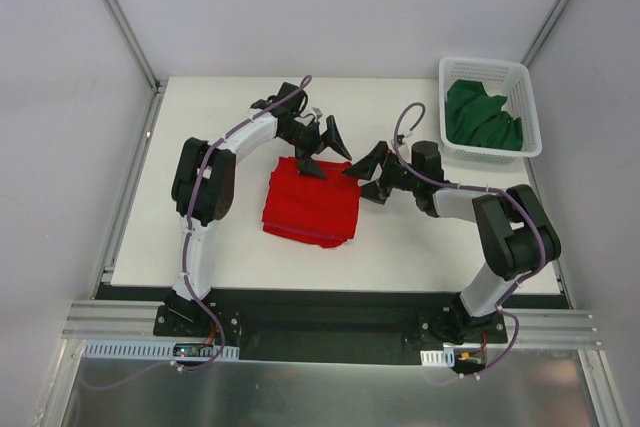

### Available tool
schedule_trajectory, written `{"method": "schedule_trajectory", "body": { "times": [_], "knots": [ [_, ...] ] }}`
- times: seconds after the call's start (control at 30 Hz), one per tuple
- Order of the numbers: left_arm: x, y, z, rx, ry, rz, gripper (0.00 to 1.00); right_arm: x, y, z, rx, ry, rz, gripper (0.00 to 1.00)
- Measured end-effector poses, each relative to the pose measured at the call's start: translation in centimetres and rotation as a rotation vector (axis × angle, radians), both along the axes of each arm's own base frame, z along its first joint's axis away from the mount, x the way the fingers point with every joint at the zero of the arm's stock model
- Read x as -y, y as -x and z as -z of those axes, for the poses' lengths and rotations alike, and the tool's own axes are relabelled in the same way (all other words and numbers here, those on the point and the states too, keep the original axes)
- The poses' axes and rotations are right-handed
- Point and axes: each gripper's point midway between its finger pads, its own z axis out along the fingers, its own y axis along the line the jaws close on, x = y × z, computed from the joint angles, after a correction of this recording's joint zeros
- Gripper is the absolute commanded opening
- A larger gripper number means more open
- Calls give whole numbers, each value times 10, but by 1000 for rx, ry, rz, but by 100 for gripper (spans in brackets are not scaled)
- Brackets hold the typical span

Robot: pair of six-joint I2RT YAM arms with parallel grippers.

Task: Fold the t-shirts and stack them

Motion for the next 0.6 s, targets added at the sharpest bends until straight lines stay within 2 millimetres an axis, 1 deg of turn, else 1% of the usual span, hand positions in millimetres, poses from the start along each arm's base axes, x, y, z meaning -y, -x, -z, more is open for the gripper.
{"method": "schedule_trajectory", "body": {
  "times": [0.23, 0.37, 0.6],
  "knots": [
    [0, 0, 0, 0, 0, 1, 99, -24, 7, -13, 8, -46, -36, 96],
    [-4, 0, 2, -3, -3, -2, 99, -35, 12, -17, 13, -57, -56, 96],
    [-4, 1, 2, -2, -3, -1, 99, -43, 18, -16, 14, -56, -73, 96]
  ]
}}
